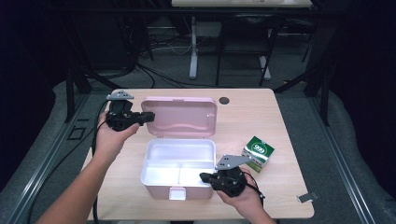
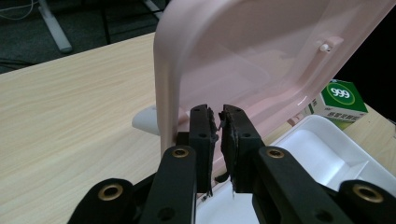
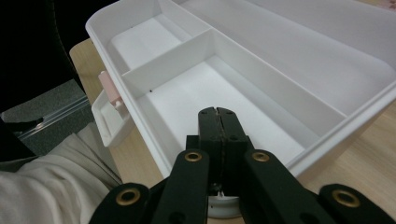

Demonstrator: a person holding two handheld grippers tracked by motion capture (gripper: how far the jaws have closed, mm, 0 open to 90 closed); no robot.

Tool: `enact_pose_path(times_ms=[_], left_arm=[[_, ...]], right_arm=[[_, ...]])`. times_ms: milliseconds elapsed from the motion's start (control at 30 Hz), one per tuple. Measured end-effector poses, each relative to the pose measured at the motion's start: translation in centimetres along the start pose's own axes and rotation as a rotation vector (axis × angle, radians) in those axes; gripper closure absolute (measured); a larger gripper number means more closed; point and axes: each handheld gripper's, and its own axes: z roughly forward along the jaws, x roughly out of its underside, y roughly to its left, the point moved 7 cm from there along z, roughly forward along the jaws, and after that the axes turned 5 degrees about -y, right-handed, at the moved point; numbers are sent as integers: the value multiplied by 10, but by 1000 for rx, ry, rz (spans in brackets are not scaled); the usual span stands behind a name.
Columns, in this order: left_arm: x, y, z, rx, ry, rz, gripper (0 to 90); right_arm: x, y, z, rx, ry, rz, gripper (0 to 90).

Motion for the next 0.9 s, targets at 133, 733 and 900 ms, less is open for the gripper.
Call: enact_pose_path(times_ms=[133, 733, 900], left_arm=[[1, 3, 2, -9, 8, -3, 805], [16, 15, 15, -24, 49, -24, 696], [16, 13, 12, -17, 56, -12, 674]], right_arm=[[0, 0, 0, 0, -3, 0, 900], [1, 0, -1, -6, -7, 0, 900], [1, 0, 0, -11, -11, 1, 900]])
